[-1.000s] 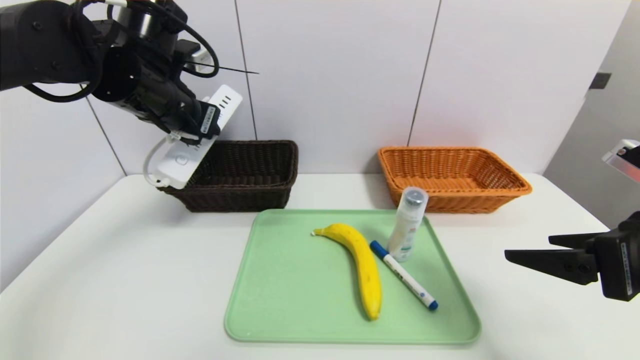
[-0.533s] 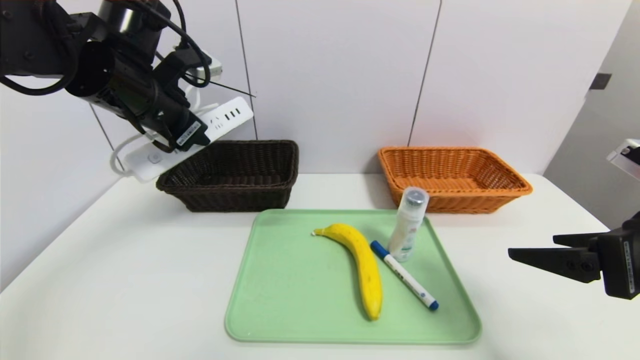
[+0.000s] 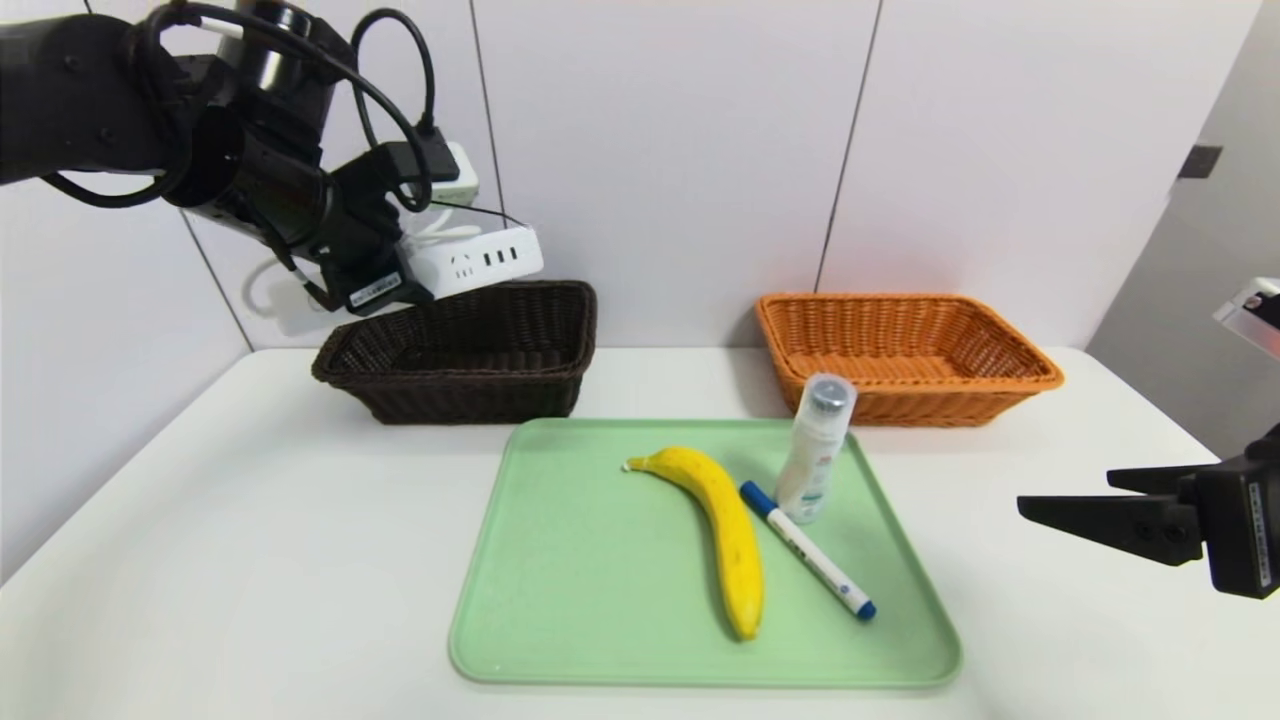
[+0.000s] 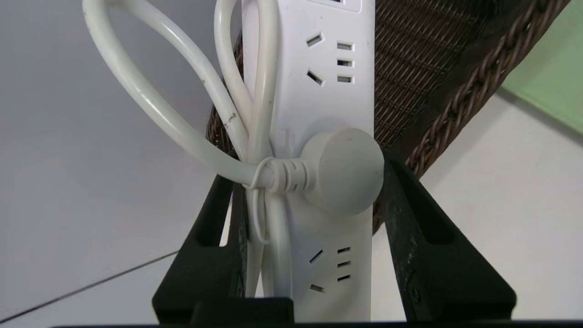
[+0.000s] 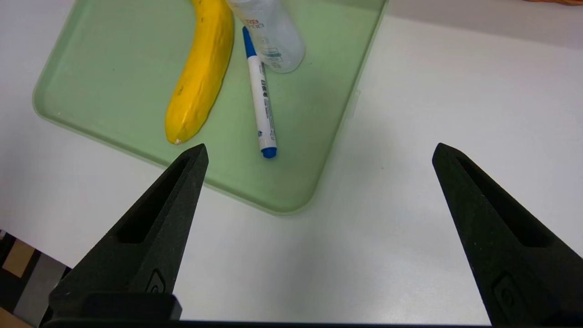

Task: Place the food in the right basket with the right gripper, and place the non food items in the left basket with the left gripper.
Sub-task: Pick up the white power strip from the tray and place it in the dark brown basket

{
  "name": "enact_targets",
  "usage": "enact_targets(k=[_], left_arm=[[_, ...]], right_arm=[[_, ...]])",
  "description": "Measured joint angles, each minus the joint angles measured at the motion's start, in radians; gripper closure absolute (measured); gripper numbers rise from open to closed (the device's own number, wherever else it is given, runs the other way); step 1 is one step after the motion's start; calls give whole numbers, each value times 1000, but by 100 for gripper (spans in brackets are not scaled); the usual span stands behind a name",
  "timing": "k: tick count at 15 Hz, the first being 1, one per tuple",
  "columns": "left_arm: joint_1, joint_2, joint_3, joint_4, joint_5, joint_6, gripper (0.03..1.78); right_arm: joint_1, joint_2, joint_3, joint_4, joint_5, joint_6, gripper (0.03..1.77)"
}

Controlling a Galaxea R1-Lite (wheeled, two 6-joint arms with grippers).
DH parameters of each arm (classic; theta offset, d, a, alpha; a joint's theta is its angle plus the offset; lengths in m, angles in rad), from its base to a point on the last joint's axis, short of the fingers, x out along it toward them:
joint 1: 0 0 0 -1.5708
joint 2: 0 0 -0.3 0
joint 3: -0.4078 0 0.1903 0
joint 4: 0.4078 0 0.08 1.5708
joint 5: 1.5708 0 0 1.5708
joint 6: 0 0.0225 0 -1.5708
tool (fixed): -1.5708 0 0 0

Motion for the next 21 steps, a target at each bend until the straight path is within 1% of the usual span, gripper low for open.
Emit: enact_targets(k=[2, 4, 6, 10, 15, 18, 21], left_arm=[[1, 37, 0, -61, -12, 29, 95], [-2, 84, 0, -150, -20, 34, 95], [0, 130, -3, -201, -22, 32, 95], [-1, 192, -2, -204, -23, 20, 95], [1, 216, -2, -205, -24, 20, 95], [5, 221, -7, -223, -21, 1, 68], [4, 220, -7, -220, -22, -32, 49]], right_arm=[[0, 3, 0, 1, 1, 0, 10], [0, 4, 1, 2, 0, 1, 10], [0, 6, 8, 0, 0, 1, 10], [0, 10, 20, -1, -1, 2, 10], [-1, 11, 23, 0, -4, 2, 10], [0, 9, 28, 0, -4, 2, 10], [-1, 7, 33, 1, -4, 3, 10]])
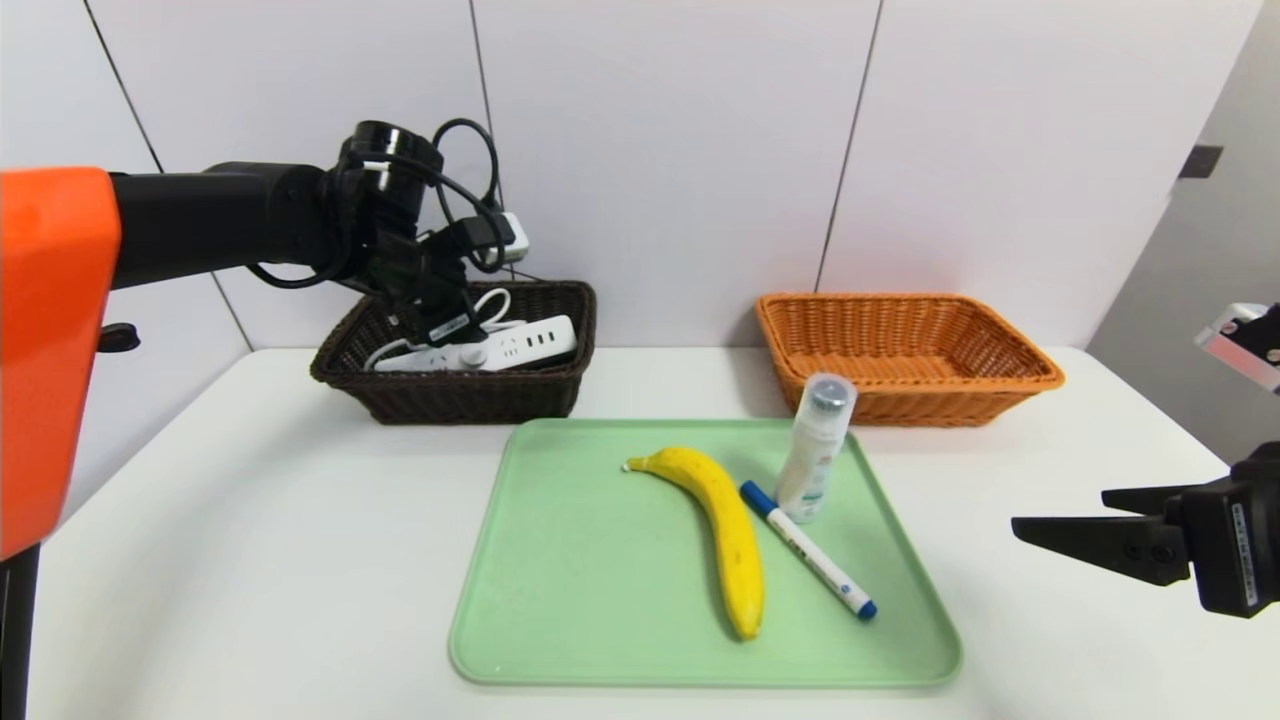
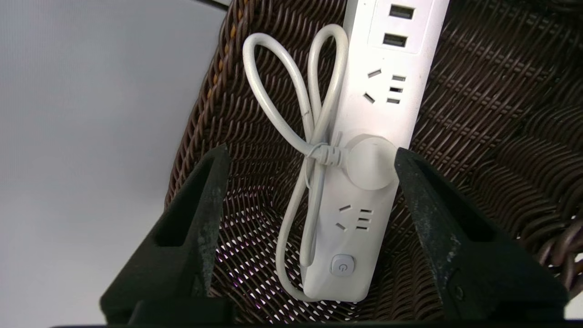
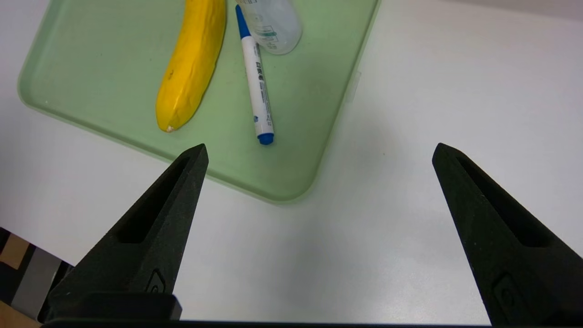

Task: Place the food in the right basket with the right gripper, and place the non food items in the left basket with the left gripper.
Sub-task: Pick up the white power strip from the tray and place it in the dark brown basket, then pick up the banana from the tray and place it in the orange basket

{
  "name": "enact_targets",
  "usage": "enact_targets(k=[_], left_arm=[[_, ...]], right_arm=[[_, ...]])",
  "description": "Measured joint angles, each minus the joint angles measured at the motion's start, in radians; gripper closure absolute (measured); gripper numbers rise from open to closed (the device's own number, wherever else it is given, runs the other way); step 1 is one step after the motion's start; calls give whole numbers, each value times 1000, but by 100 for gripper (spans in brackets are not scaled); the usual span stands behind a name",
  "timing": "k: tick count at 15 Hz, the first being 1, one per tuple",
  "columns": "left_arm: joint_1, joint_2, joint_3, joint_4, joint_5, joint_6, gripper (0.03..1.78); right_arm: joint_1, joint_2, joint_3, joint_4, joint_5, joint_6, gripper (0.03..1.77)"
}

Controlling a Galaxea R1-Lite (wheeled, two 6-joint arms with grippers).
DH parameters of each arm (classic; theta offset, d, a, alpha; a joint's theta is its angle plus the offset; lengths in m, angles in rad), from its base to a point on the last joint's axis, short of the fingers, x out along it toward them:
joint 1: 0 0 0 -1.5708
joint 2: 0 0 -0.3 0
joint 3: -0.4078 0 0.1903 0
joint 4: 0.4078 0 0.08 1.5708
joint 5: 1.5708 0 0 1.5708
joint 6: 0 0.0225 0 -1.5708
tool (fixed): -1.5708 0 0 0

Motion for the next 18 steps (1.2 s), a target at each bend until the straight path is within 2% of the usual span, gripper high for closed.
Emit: enact_targets(k=[2, 6, 10, 15, 18], left_arm=[[8, -12, -2, 0, 0, -36, 40], [27, -82, -5, -3, 0, -187, 29], [39, -181, -6, 38, 5, -465, 21], [49, -302, -2, 180, 6, -783, 16], [48, -364, 6, 322, 6, -989, 15]], right_arm=[[0, -3, 2, 0, 0, 1, 10], [0, -20, 2, 1, 0, 2, 10], [-1, -36, 2, 1, 0, 15, 10], [-1, -49, 2, 0, 1, 24, 10], [-1, -50, 2, -3, 2, 23, 10]])
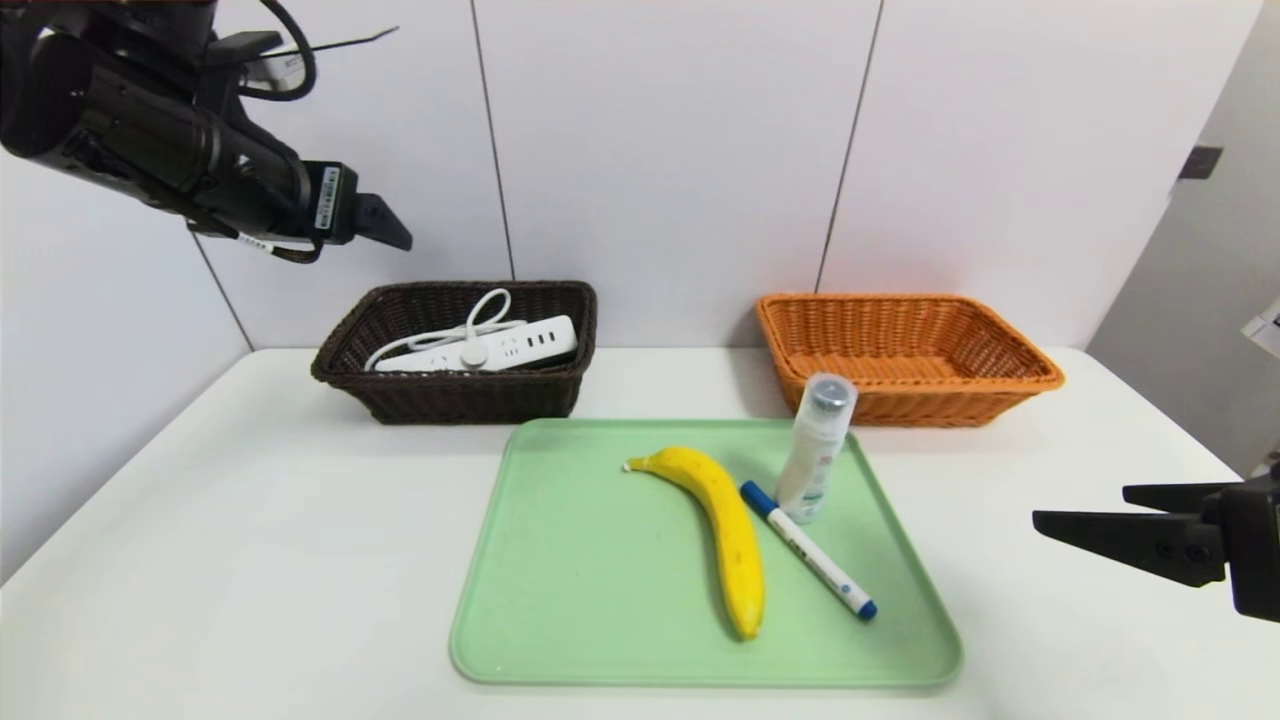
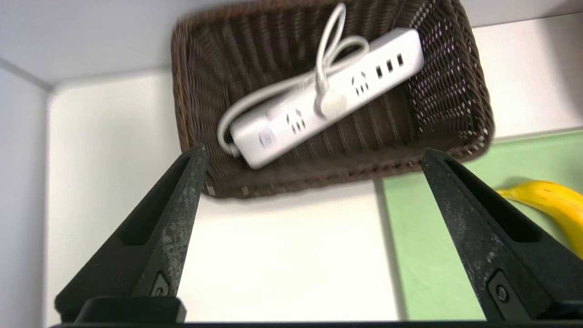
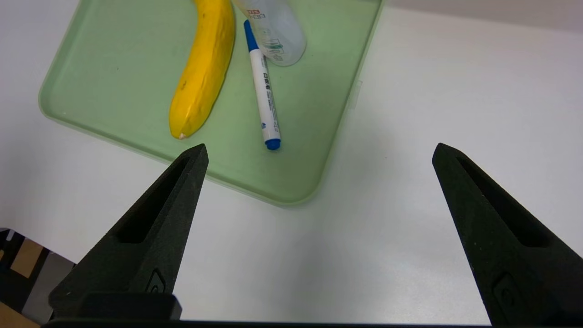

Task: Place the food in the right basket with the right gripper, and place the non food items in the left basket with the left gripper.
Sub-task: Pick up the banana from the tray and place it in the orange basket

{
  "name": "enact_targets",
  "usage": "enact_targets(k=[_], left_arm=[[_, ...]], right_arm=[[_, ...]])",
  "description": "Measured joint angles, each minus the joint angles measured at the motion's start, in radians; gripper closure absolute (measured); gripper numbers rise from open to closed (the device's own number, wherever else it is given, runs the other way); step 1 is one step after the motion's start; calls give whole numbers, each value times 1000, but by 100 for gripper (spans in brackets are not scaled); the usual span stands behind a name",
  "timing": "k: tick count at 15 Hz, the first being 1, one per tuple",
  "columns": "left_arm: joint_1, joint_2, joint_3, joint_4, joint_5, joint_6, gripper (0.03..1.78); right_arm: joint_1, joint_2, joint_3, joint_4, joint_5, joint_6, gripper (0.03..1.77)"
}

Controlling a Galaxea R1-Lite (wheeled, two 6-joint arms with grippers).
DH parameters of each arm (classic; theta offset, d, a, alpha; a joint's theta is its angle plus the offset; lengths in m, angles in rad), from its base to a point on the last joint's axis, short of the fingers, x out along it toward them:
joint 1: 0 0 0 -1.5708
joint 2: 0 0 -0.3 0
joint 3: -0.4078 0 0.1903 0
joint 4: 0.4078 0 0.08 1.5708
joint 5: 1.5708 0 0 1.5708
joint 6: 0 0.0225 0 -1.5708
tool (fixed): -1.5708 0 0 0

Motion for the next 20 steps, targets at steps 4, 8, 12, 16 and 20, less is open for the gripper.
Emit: enact_targets(k=[4, 8, 12, 16, 20], left_arm=[[-39, -100, 76, 130, 3, -216, 14], [-138, -234, 320, 135, 5, -274, 12], [-249, -372, 549, 130, 5, -277, 12], [-279, -449, 632, 129, 5, -273, 12], [-283, -468, 650, 129, 9, -274, 12]], right_arm=[[0, 0, -4, 4, -2, 1, 10], [26, 5, -29, 11, 1, -3, 10], [92, 25, -87, 17, -1, -6, 10], [196, 92, -193, 37, -2, -6, 10], [331, 204, -312, 64, -57, 9, 10]])
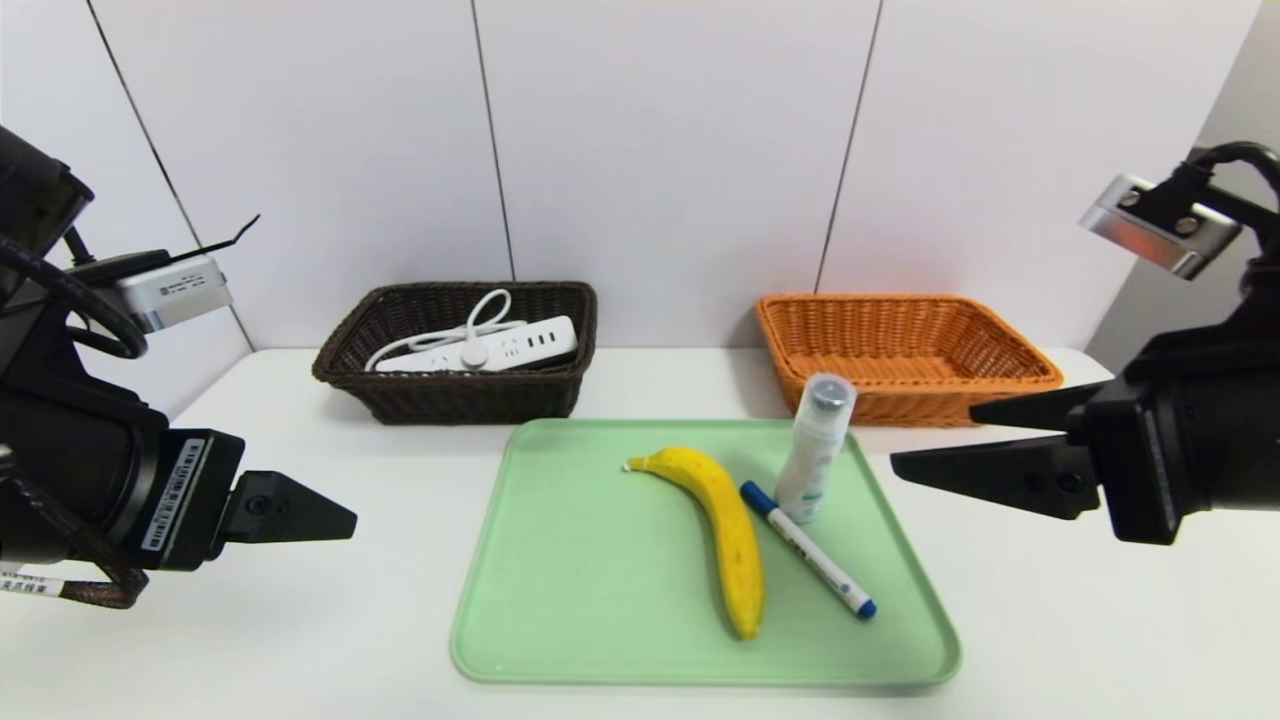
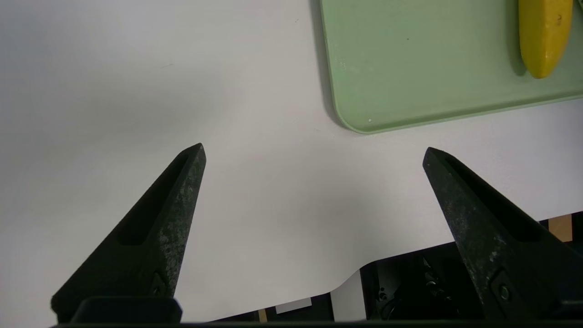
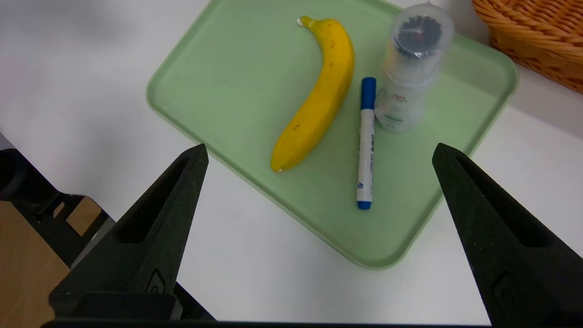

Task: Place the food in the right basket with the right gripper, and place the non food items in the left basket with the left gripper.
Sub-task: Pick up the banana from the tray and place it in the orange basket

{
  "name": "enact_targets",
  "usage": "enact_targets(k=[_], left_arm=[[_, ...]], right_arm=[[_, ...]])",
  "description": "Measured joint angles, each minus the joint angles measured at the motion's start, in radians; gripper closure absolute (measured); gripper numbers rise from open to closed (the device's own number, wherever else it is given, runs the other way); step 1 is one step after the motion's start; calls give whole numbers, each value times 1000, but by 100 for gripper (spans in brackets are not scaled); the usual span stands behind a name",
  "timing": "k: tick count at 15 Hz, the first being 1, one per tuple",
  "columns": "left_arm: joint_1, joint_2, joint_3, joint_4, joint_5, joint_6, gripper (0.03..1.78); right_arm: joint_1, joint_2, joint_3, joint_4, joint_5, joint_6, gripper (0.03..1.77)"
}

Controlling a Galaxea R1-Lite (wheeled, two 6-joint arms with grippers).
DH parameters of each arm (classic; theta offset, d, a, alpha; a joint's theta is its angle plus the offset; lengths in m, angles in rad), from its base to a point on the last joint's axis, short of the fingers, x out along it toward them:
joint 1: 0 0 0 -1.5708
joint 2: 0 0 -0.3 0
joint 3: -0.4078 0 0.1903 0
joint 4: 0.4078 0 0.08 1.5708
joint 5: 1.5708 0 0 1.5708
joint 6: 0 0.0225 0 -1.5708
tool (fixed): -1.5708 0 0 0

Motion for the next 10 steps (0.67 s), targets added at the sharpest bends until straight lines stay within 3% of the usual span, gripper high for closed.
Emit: enact_targets(k=[5, 10], left_arm=[[0, 2, 2, 0, 0, 0, 12], [0, 6, 3, 0, 0, 0, 12]], right_arm=[[106, 141, -231, 120, -33, 72, 10], [187, 315, -453, 311, -121, 179, 10]])
